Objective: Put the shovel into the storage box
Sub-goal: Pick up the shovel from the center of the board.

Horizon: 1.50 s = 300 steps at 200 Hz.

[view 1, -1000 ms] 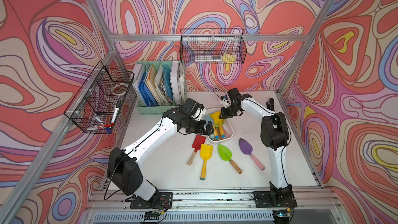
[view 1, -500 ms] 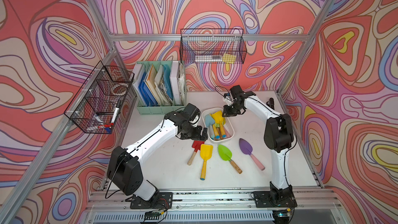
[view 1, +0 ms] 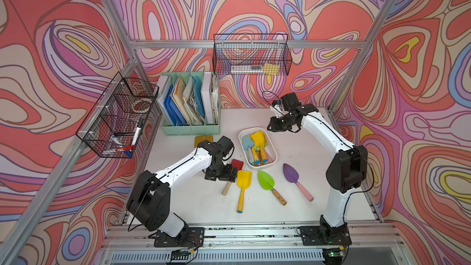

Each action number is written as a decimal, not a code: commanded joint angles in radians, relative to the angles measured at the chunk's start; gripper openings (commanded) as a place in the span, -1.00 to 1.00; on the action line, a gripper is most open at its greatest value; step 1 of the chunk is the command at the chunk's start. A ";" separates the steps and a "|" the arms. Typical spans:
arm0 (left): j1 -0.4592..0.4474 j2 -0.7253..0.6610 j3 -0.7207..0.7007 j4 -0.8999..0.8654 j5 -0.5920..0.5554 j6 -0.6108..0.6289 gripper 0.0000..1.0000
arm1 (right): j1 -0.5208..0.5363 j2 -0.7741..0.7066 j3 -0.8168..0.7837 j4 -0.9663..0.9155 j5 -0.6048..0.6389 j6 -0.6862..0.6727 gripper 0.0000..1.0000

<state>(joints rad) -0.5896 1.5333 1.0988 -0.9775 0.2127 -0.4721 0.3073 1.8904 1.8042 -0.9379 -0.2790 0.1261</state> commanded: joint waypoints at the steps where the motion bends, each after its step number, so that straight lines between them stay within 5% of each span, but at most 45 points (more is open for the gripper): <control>1: -0.005 -0.023 -0.040 -0.012 -0.001 0.001 0.89 | 0.014 -0.046 -0.044 0.023 0.005 0.039 -0.51; 61: -0.026 0.017 -0.097 0.065 0.051 0.024 0.74 | 0.049 -0.077 -0.106 0.059 0.017 0.081 -0.53; 136: -0.078 0.140 -0.093 0.068 -0.054 0.016 0.41 | 0.065 -0.082 -0.126 0.084 0.026 0.107 -0.54; 229: -0.081 0.153 -0.091 0.101 -0.050 -0.006 -0.47 | 0.066 -0.086 -0.150 0.103 0.021 0.112 -0.55; 300: -0.085 0.139 -0.086 0.091 -0.058 -0.011 -0.83 | 0.066 -0.098 -0.166 0.114 0.012 0.116 -0.55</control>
<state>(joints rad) -0.6689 1.6722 1.0073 -0.8745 0.1715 -0.4732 0.3683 1.8336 1.6512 -0.8406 -0.2676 0.2310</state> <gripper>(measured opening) 0.256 0.225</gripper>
